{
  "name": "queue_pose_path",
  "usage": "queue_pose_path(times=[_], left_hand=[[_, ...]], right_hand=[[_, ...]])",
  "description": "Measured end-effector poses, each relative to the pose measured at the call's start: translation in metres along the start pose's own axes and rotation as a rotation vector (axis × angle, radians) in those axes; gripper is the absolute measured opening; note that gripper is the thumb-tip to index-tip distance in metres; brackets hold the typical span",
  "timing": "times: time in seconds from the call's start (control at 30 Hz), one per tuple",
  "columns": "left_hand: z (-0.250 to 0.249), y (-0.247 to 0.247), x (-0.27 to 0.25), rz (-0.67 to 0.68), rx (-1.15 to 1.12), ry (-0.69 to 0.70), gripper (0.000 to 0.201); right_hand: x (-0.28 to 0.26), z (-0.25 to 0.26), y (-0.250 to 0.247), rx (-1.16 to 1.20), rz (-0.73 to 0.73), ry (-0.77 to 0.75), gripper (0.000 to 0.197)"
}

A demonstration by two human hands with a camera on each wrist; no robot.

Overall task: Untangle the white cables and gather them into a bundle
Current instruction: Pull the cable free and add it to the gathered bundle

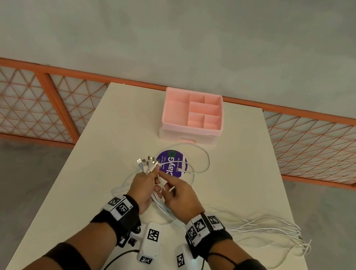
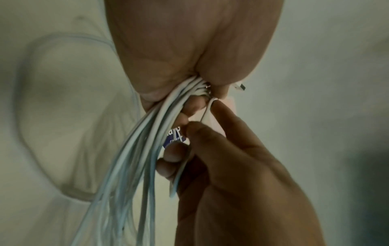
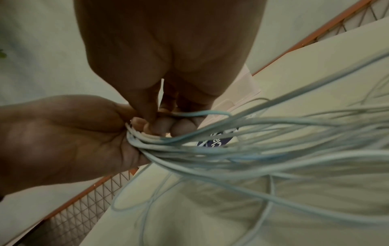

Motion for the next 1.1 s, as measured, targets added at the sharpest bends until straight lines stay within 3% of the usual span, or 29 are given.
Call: queue_pose_path(times=[0.2, 0.33, 0.5, 0.57, 0.67, 0.77, 0.87, 0.97, 1.1], left_hand=[[-0.009, 0.002, -0.002, -0.009, -0.262, 0.019, 0.029], [-0.009, 0.008, -0.004, 0.08, -0.327, 0.063, 0.037], [-0.015, 0.012, -0.005, 0.113, -0.2, 0.067, 0.039], [-0.015, 0.014, -0.006, 0.112, -0.16, 0.059, 0.037], [-0.014, 0.018, -0.008, 0.121, -0.061, 0.094, 0.03], [-0.015, 0.021, -0.008, 0.149, 0.029, 0.172, 0.02], [-0.018, 0.025, -0.004, 0.135, 0.045, 0.213, 0.012], [-0.021, 0.03, 0.0, 0.111, 0.063, 0.251, 0.015], [-0.019, 0.036, -0.005, 0.224, 0.098, 0.204, 0.019]], right_hand=[[-0.007, -0.031, -0.031, -0.111, -0.058, 0.124, 0.011], [-0.005, -0.043, -0.047, -0.307, -0.009, 0.122, 0.005], [-0.009, -0.082, -0.068, -0.543, -0.006, 0.353, 0.012], [-0.01, -0.086, -0.073, -0.37, -0.01, 0.43, 0.016], [-0.003, -0.066, -0.08, 0.138, -0.136, 0.448, 0.034], [0.003, -0.04, -0.087, 0.569, -0.23, 0.416, 0.023], [0.009, -0.02, -0.085, 0.596, -0.154, 0.325, 0.005], [0.01, -0.003, -0.077, 0.576, -0.051, 0.272, 0.013], [0.015, 0.01, -0.084, 0.563, -0.133, 0.207, 0.014]])
Point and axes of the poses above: each hand's wrist, its own x-axis towards the middle knuckle, its own y-axis out of the palm, z = x × y, the point moved 4 cm from there along x, towards the middle knuckle, and after that the axes turned 5 degrees about -x, right-handed, at the moved point
